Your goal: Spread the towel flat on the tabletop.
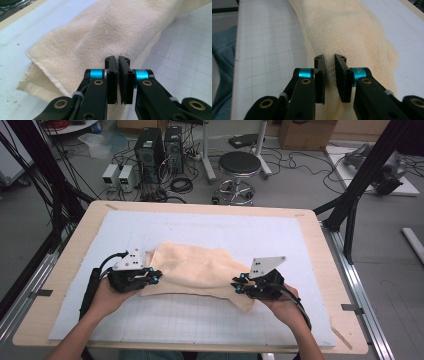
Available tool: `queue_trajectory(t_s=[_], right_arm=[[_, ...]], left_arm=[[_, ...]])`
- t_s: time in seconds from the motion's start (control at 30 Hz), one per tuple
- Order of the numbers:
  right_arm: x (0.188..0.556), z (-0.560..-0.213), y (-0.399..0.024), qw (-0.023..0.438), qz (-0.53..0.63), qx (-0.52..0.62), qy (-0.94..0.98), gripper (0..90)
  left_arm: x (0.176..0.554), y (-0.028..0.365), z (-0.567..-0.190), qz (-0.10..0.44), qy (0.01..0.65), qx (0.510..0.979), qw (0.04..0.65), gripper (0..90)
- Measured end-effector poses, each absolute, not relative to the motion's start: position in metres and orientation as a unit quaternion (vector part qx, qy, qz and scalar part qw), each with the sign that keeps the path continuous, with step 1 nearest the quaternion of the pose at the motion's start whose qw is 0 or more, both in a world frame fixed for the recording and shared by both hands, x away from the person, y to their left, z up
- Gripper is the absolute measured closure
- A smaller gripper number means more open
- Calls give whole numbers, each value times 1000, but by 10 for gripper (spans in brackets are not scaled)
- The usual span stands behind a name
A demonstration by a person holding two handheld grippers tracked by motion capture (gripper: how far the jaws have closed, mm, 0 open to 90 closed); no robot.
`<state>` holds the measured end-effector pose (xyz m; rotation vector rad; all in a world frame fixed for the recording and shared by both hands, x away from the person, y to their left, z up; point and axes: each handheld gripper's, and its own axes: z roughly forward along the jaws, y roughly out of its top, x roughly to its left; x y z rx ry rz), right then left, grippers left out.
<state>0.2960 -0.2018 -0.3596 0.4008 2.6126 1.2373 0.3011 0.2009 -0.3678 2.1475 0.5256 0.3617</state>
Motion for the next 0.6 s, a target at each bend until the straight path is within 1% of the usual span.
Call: queue_trajectory(t_s=[0.2,0.3,0.6], right_arm=[[280,-355,-201,103,429,124,889,806],[268,-358,-200,99,427,117,891,806],[226,-371,-191,67,426,86,898,811]], left_arm=[[277,205,-362,148,196,863,441,855],[263,209,-363,144,193,866,439,855],[217,220,-373,120,183,876,429,855]])
